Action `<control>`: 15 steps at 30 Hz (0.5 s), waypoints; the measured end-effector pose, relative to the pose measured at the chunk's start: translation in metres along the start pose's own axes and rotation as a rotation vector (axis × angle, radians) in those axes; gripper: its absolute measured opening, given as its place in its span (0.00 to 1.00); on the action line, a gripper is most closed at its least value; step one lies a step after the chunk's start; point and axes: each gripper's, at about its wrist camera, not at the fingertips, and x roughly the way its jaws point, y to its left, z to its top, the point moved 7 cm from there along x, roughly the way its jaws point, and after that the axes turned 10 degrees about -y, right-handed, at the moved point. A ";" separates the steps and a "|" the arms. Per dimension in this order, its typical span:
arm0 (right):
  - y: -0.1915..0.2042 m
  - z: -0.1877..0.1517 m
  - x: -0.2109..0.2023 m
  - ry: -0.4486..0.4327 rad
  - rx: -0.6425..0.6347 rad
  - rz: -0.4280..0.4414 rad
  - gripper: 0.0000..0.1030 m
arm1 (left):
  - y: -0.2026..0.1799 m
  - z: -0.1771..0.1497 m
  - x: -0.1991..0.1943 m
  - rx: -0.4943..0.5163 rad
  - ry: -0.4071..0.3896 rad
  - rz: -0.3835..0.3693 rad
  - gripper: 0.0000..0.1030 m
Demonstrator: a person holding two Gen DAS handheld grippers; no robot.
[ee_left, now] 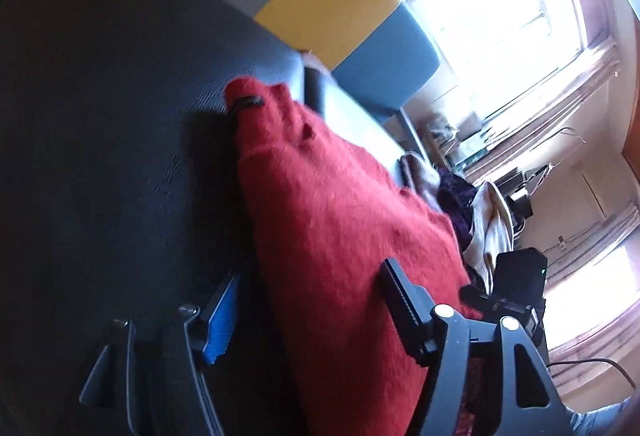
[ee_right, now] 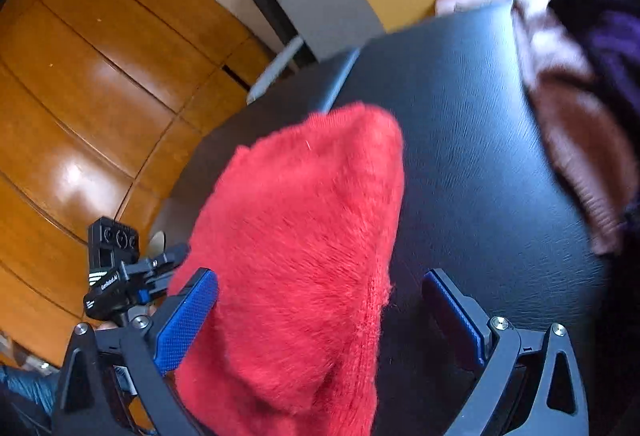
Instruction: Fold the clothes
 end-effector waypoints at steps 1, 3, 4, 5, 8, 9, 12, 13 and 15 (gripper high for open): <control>0.002 0.001 0.003 -0.012 -0.010 0.015 1.00 | -0.003 0.001 0.005 0.011 0.000 0.000 0.67; 0.004 0.002 0.010 -0.006 -0.024 0.034 1.00 | -0.009 0.003 0.014 0.034 0.001 -0.001 0.70; 0.006 0.001 0.012 0.000 -0.036 0.033 1.00 | -0.014 0.003 0.020 0.055 -0.002 0.003 0.72; 0.007 0.001 0.014 0.005 -0.049 0.031 1.00 | -0.017 0.002 0.023 0.065 0.002 0.002 0.72; 0.012 -0.001 0.019 0.022 -0.085 0.026 0.98 | -0.022 -0.003 0.031 0.073 0.030 -0.016 0.54; 0.014 -0.002 0.020 0.027 -0.095 0.024 0.90 | -0.020 -0.004 0.030 0.064 0.040 -0.023 0.51; 0.030 -0.010 0.026 0.052 -0.098 0.047 0.69 | -0.017 -0.006 0.014 0.066 0.031 -0.026 0.38; 0.036 -0.013 0.029 0.061 -0.098 0.057 0.64 | -0.016 -0.005 0.007 0.064 0.021 -0.022 0.36; 0.048 -0.019 0.033 0.080 -0.096 0.076 0.60 | -0.007 -0.002 -0.020 0.058 -0.021 -0.006 0.35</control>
